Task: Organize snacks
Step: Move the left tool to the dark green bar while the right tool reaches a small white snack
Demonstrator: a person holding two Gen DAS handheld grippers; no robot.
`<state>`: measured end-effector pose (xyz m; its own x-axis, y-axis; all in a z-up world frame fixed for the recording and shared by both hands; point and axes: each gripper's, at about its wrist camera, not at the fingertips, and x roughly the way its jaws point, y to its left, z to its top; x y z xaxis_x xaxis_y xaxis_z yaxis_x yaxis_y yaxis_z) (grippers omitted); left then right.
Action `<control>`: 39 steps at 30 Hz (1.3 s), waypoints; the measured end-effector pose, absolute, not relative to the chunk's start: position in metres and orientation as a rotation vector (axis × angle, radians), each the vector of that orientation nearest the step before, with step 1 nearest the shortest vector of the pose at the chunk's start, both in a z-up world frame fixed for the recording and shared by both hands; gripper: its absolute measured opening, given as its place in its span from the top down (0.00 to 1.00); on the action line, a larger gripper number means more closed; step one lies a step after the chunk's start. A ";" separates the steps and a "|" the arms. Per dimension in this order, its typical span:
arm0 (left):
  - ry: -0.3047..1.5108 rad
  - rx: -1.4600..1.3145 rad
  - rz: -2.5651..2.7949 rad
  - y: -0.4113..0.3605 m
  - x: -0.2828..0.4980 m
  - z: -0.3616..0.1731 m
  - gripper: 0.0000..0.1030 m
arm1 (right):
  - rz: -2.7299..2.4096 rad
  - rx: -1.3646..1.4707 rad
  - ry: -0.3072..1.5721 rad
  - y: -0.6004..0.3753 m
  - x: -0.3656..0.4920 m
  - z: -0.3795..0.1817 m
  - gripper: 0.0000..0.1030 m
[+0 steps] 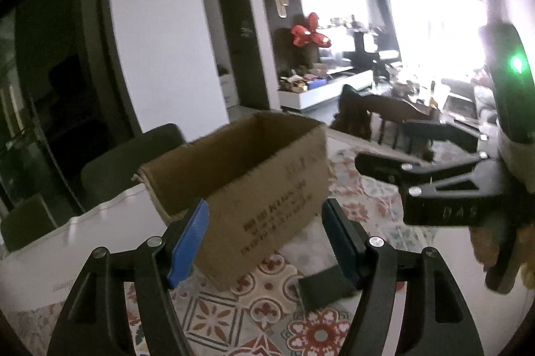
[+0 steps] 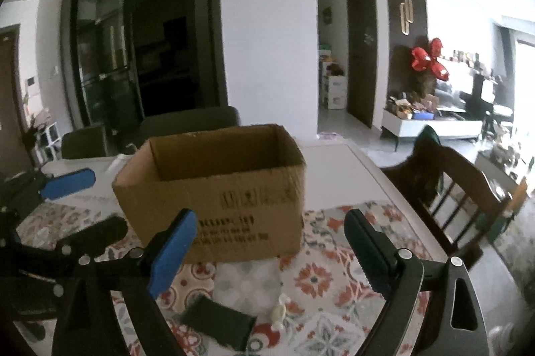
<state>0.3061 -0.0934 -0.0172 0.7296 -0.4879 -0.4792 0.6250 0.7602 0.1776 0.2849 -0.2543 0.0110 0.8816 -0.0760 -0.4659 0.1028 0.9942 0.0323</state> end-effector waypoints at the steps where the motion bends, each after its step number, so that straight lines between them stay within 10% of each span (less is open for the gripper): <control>1: 0.422 0.362 -0.638 -0.094 0.304 -0.022 0.33 | -0.099 0.056 0.485 -0.254 0.282 0.009 0.12; 39: 0.661 0.724 -1.195 -0.151 0.330 -0.146 0.27 | -0.287 0.180 0.742 -0.263 0.282 -0.104 0.21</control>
<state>0.3296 -0.1509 -0.1458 0.2389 -0.5777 -0.7805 0.9682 0.2031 0.1461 0.2818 -0.2635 -0.1042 0.7006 -0.1928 -0.6870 0.3193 0.9457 0.0603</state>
